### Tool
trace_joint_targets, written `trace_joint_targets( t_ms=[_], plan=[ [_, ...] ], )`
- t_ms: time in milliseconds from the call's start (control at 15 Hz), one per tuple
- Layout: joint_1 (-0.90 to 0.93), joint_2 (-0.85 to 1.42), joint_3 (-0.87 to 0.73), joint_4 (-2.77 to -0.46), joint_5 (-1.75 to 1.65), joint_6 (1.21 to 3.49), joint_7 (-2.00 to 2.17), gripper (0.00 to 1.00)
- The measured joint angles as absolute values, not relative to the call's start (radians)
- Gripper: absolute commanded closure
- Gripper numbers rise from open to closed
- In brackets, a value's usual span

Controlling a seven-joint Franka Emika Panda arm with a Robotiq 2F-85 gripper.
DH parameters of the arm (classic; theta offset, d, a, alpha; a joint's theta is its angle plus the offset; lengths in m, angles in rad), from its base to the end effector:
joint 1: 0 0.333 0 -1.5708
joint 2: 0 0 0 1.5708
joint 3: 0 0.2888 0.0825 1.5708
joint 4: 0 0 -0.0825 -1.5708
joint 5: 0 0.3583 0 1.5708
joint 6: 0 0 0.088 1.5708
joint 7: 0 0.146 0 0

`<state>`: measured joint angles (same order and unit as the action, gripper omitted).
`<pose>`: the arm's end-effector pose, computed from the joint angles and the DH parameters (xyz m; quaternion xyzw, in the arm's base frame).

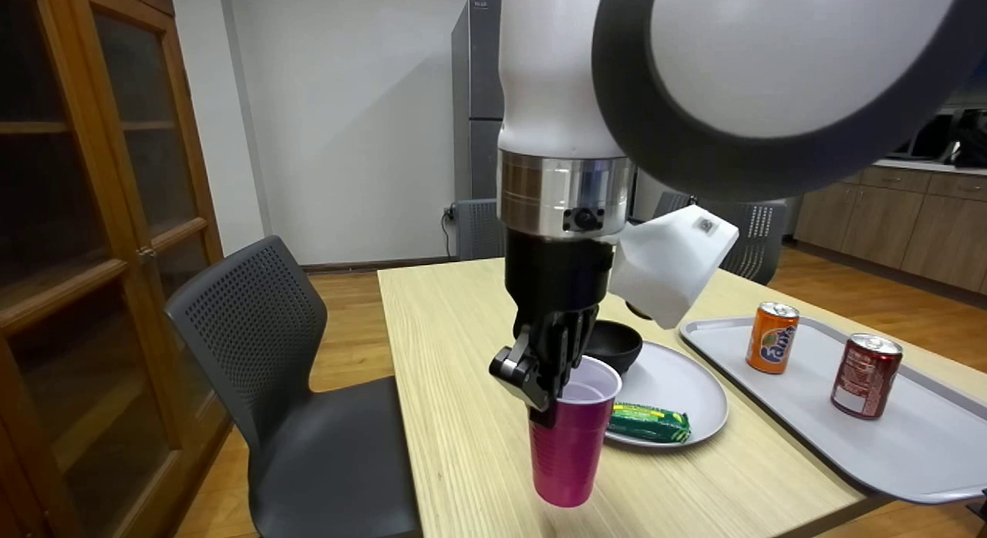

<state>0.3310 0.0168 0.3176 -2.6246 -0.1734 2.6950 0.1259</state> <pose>0.3383 0.2608 0.2047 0.9423 0.3317 0.0392 0.0238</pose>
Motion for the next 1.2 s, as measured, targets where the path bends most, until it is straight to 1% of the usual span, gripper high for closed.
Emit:
trace_joint_targets(
  t_ms=[600,1200],
  plan=[
    [0.331,0.06,0.312,-2.628,-0.389,2.723,0.209,0.99],
    [0.331,0.109,0.293,-2.628,-0.513,2.767,0.302,0.99]
  ],
)
